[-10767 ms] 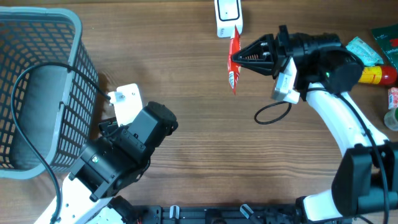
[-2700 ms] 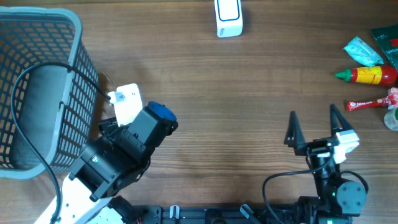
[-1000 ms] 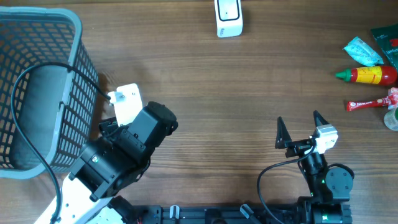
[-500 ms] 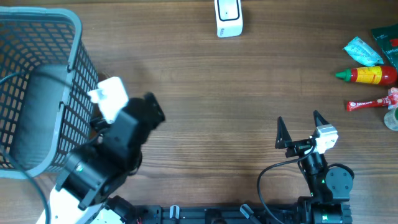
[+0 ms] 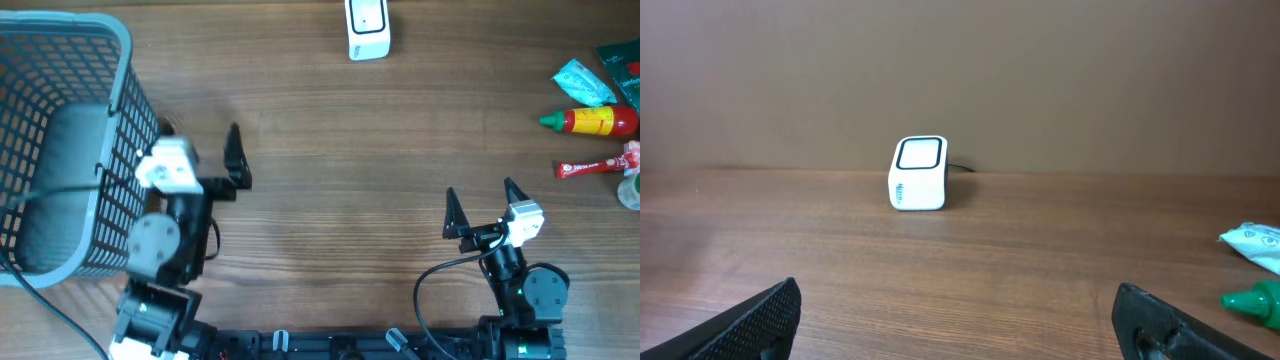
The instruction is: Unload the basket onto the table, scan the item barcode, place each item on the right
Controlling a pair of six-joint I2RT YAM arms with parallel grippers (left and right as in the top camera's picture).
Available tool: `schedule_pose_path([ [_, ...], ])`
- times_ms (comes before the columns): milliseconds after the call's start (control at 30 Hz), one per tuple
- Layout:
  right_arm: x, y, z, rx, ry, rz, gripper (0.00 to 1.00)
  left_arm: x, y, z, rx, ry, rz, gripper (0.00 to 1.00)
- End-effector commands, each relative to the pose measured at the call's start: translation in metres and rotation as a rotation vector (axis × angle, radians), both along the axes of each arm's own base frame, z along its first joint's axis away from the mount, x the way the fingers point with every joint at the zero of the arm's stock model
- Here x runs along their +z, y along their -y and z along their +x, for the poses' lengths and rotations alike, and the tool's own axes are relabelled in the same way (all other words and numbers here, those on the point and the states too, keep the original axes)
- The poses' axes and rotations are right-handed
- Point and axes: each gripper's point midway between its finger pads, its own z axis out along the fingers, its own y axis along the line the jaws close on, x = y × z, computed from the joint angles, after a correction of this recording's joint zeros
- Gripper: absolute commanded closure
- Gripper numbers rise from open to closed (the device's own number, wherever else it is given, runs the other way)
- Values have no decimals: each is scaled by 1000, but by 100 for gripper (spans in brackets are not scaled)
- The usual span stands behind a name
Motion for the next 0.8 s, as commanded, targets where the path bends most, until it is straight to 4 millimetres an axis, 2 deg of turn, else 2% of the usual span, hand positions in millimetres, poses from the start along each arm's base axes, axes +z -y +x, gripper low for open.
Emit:
schedule_pose_path([
  [0,3,1,0,-8,17,-9,0,-20,7,-19,-99,48,115,0],
  [167,3,1,0,-8,16,-10,0,-36,0,-40,-171,112,115,0],
  [200,3,1,0,-7,17,-10,0,-40,-5,-43,-165,114,70,0],
  [267,3,1,0,-8,17,-10,0,-52,-14,-45,-134,83,-20,0],
  [367,3,1,0,-8,17,-10,0,-70,-21,-45,-96,55,-42,0],
  [767,3,1,0,-8,17,-10,0,-115,-23,-47,-81,10,-44,0],
])
